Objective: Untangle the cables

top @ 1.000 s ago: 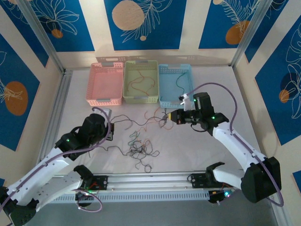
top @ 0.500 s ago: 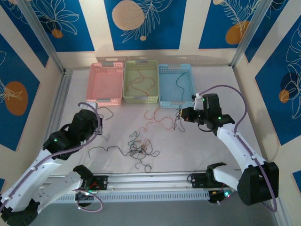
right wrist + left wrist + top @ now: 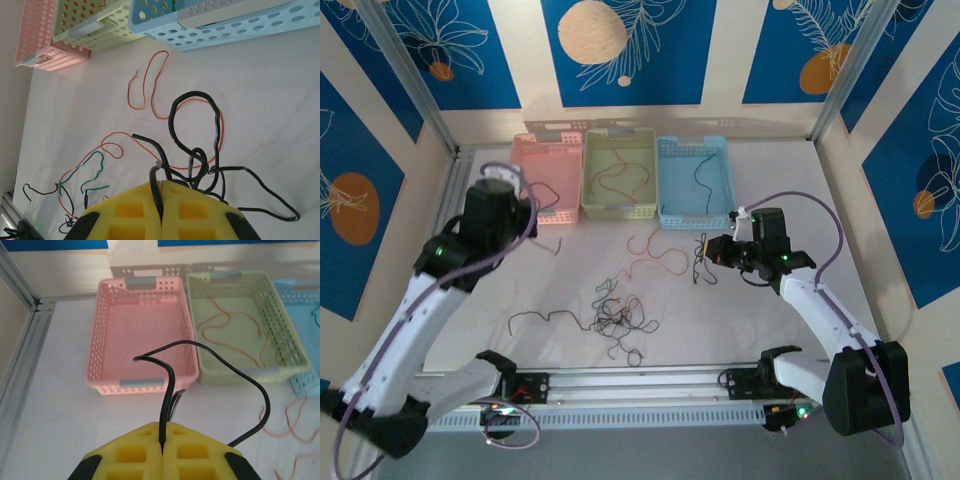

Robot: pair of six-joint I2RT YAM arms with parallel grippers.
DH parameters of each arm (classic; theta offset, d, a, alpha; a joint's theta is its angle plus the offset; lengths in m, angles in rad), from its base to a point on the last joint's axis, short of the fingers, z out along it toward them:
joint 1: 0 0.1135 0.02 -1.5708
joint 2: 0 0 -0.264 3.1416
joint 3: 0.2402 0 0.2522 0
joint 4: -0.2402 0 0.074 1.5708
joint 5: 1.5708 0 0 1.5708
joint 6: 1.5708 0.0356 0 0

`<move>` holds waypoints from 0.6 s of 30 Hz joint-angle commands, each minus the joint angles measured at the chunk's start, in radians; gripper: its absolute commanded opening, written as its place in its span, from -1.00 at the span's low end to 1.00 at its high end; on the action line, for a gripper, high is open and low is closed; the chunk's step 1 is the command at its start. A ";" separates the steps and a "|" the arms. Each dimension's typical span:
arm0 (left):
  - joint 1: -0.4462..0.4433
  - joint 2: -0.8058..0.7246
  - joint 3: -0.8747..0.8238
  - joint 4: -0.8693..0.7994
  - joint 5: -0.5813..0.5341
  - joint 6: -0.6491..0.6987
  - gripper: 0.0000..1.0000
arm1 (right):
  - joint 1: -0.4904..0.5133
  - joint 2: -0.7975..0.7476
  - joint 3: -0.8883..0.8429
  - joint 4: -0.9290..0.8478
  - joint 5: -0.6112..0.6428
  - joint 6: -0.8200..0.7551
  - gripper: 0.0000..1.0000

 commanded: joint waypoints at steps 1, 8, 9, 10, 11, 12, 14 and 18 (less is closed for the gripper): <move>0.080 0.139 0.090 0.098 0.110 0.023 -1.00 | 0.007 -0.009 -0.009 0.019 -0.037 0.013 -1.00; 0.207 0.491 0.288 0.165 0.121 0.022 -1.00 | 0.025 -0.045 -0.018 -0.004 -0.051 0.015 -1.00; 0.220 0.525 0.305 0.177 0.117 0.023 -1.00 | 0.027 -0.054 -0.021 -0.007 -0.053 0.015 -1.00; 0.231 0.560 0.326 0.191 0.107 0.029 -1.00 | 0.028 -0.064 -0.024 -0.011 -0.054 0.016 -1.00; 0.240 0.596 0.348 0.201 0.094 0.035 -1.00 | 0.028 -0.076 -0.028 -0.015 -0.052 0.015 -1.00; 0.248 0.628 0.367 0.206 0.086 0.041 -1.00 | 0.030 -0.085 -0.033 -0.017 -0.053 0.016 -1.00; 0.260 0.704 0.423 0.212 0.086 0.060 -1.00 | 0.032 -0.100 -0.039 -0.022 -0.049 0.017 -1.00; 0.267 0.830 0.493 0.213 0.096 0.095 -1.00 | 0.038 -0.100 -0.036 -0.023 -0.053 0.015 -1.00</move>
